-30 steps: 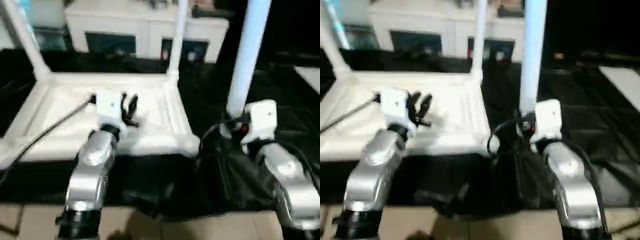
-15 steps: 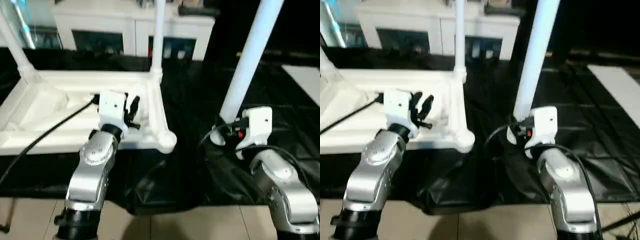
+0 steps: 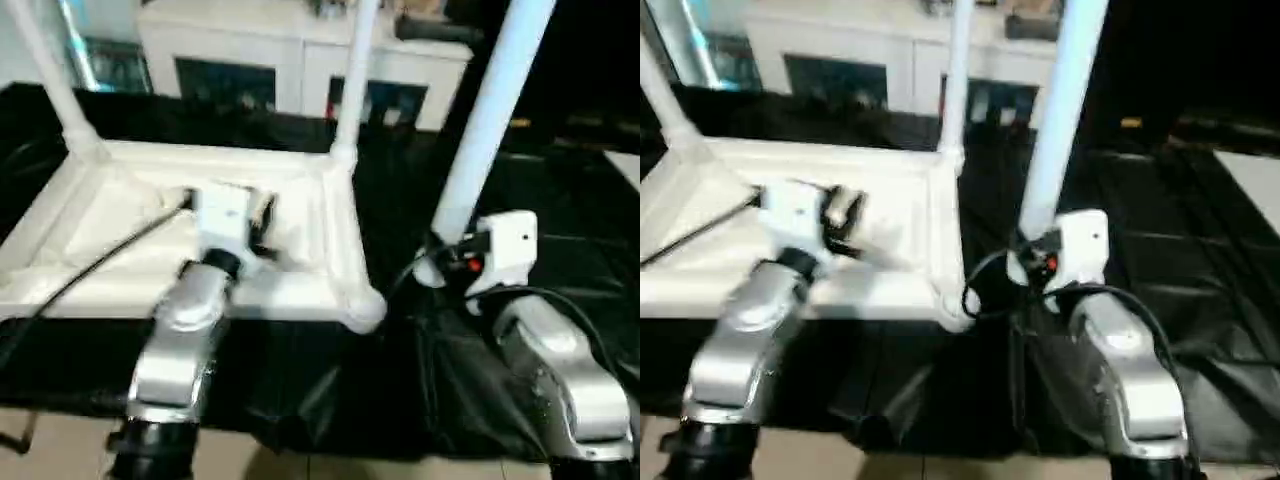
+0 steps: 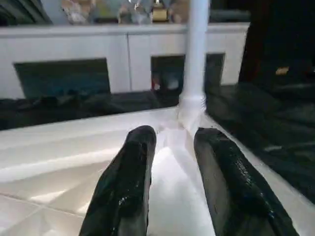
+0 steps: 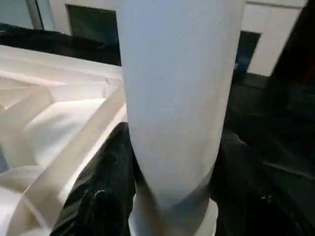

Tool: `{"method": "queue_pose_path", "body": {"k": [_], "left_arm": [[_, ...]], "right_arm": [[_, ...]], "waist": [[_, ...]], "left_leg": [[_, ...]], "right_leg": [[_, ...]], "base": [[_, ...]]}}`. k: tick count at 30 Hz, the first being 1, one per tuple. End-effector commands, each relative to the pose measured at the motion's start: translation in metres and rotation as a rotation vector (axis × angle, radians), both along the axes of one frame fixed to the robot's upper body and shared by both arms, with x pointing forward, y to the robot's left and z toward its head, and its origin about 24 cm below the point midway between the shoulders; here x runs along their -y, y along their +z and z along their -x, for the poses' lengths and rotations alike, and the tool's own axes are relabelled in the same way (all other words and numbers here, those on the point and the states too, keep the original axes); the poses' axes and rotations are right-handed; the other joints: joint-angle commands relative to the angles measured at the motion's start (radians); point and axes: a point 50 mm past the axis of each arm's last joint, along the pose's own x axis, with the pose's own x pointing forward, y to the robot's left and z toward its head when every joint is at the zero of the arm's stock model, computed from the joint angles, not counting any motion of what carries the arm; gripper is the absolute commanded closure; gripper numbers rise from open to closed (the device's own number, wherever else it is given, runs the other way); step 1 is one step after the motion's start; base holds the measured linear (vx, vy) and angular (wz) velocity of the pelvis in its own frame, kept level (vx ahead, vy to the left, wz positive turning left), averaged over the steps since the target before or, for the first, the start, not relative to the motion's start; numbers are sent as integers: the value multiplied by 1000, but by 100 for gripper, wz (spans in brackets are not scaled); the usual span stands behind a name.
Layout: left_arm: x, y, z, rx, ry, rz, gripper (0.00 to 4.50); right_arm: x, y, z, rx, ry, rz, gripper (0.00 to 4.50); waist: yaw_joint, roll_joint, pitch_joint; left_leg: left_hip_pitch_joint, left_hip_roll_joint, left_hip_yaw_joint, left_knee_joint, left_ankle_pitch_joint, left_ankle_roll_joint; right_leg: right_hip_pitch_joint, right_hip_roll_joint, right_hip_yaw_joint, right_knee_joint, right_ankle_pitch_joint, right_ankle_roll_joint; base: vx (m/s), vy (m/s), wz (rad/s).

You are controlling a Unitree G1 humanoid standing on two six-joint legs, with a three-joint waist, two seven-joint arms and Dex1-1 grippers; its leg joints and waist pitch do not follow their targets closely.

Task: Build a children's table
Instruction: Move to table, then insert table leg to table base

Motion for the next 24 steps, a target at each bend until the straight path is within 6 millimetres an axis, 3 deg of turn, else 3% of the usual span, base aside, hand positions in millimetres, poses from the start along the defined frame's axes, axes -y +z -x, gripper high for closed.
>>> {"method": "queue_pose_path", "body": {"k": [1, 2, 3, 4, 5, 6, 7, 8, 9, 10, 11, 12, 13, 14, 15, 16, 17, 18, 20, 21, 22, 23, 24], "left_arm": [[3, 0, -1, -1, -21, 8, 286], [4, -1, -1, -6, -32, 20, 286], [5, -2, -1, -12, -52, 27, 286], [7, -3, -1, -16, -70, 21, 286], [8, -3, -1, -17, -77, 17, 286], [10, -5, 0, -20, -115, 28, 286], [13, -7, 1, -32, -160, 33, 286], [15, -11, 2, -45, -203, 16, 286], [18, -14, 3, -63, -259, -3, 286], [20, -17, 4, -84, -304, -19, 286], [21, -19, 4, -96, -343, -41, 286], [22, -20, 5, -103, -364, -49, 286], [24, -23, 7, -122, -423, -59, 286], [24, -23, 7, -122, -423, -59, 268], [26, -28, 12, -186, -600, -84, 257], [26, -28, 12, -186, -600, -84, 250], [26, -31, 16, -230, -716, -100, 250], [24, -34, 17, -271, -808, -136, 231], [23, -37, 16, -312, -862, -180, 218], [23, -38, 6, -337, -904, -243, 211], [23, -38, 5, -337, -908, -248, 207], [25, -39, 2, -343, -942, -285, 199], [25, -41, -1, -358, -966, -337, 188]], "right_arm": [[10, 6, 0, 29, -27, -3, 264], [12, 7, 0, 34, -27, 0, 264], [13, 8, 0, 41, -26, 5, 264], [15, 8, 0, 43, -26, 7, 264], [15, 8, -1, 43, -26, 7, 264], [16, 9, -1, 47, -25, 12, 264], [16, 9, -1, 49, -25, 16, 264], [16, 9, -1, 50, -22, 14, 264], [16, 9, -2, 50, -15, 15, 264], [16, 9, -2, 51, -7, 18, 264], [15, 9, -2, 51, -2, 17, 264], [15, 9, -2, 51, 0, 16, 264], [15, 9, -3, 51, 4, 14, 264], [15, 9, -3, 51, 4, 14, 264], [14, 12, -5, 50, 34, -7, 264], [14, 12, -5, 50, 34, -7, 264], [14, 13, -6, 53, 61, -22, 264], [15, 14, -7, 50, 85, -39, 264], [16, 16, -7, 48, 103, -44, 264], [16, 18, -4, 17, 186, -117, 264], [16, 18, -4, 16, 190, -117, 264], [16, 17, -2, 4, 223, -118, 264], [16, 16, 0, -14, 251, -117, 264]], "waist": [[-51, 8, -98], [-51, 8, -98], [-33, -37, -95], [16, -76, -100], [33, -76, -88], [43, -75, -90], [45, -64, -87], [43, -47, -83], [37, -7, -79], [31, -6, -72], [30, -8, -66], [39, -5, -61], [42, -2, -51], [42, -2, -51], [46, -9, -38], [48, -11, -35], [46, -11, -34], [46, -5, -37], [43, -6, -37], [41, -11, -34], [47, -6, -39], [44, -11, -37], [48, -8, -38]], "left_leg": [[209, 135, -151, -28, 683, 555], [209, 135, -151, -28, 683, 555], [84, 4, -82, 42, 799, 444], [-100, -96, -25, 98, 428, 319], [-128, -61, -28, 103, 269, 250], [-134, -43, -19, 51, 217, 115], [-127, -48, -9, 21, 272, 71], [-117, -49, -3, 4, 324, 46], [-70, -7, -7, 9, 396, 21], [-49, 21, -6, -4, 363, 19], [-49, 28, -9, -17, 324, 1], [-33, 41, -7, -28, 221, -26], [-24, 47, 0, -44, 80, -46], [-24, 47, 0, -44, 80, -46], [-16, 51, 14, -63, -101, -70], [-13, 48, 19, -67, -146, -72], [-16, 48, 19, -76, -192, -76], [-23, 47, 17, -79, -196, -82], [-24, 48, 20, -78, -198, -83], [-30, 46, 24, -81, -202, -82], [-22, 47, 26, -77, -214, -80], [-29, 45, 26, -79, -207, -75], [-32, 47, 26, -80, -204, -76]], "right_leg": [[-154, -17, 22, 65, 12, -30], [-154, -17, 22, 65, 12, -30], [-96, -73, 98, 9, 306, -5], [88, -106, 200, 24, 803, -54], [95, -140, 222, 24, 1092, -111], [96, -79, 178, 76, 1508, -156], [85, -30, 147, 86, 1545, -147], [75, 2, 128, 83, 1482, -134], [35, 16, 113, 67, 1136, -100], [13, 13, 112, 43, 876, -113], [15, 9, 110, 32, 747, -126], [0, 3, 110, 10, 508, -150], [-8, -4, 110, -7, 293, -171], [-8, -4, 110, -7, 293, -171], [-17, -11, 111, -31, 47, -172], [-20, -12, 113, -38, -33, -163], [-23, -18, 117, -46, -137, -140], [-26, -19, 118, -48, -173, -116], [-34, -17, 120, -50, -177, -104], [-37, -17, 123, -56, -186, -97], [-44, -20, 125, -56, -198, -99], [-40, -19, 125, -59, -200, -100], [-40, -21, 125, -62, -203, -99]], "base": [[203, -78, 7], [108, -104, -10], [108, -104, -10], [74, -110, -9], [43, -23, 22], [43, -23, 22], [-75, 20, 15], [-92, -26, -7], [-92, -26, -7], [0, 0, 0], [-70, -15, 5], [-70, -15, 5], [-100, 6, 3], [-112, 22, 9], [-112, 22, 9], [-109, 13, 8], [-104, 13, -1], [-104, 13, -1], [-94, 14, -4], [-86, 10, -2], [-68, 2, 2], [-54, 0, 1], [-54, 0, 1]]}}
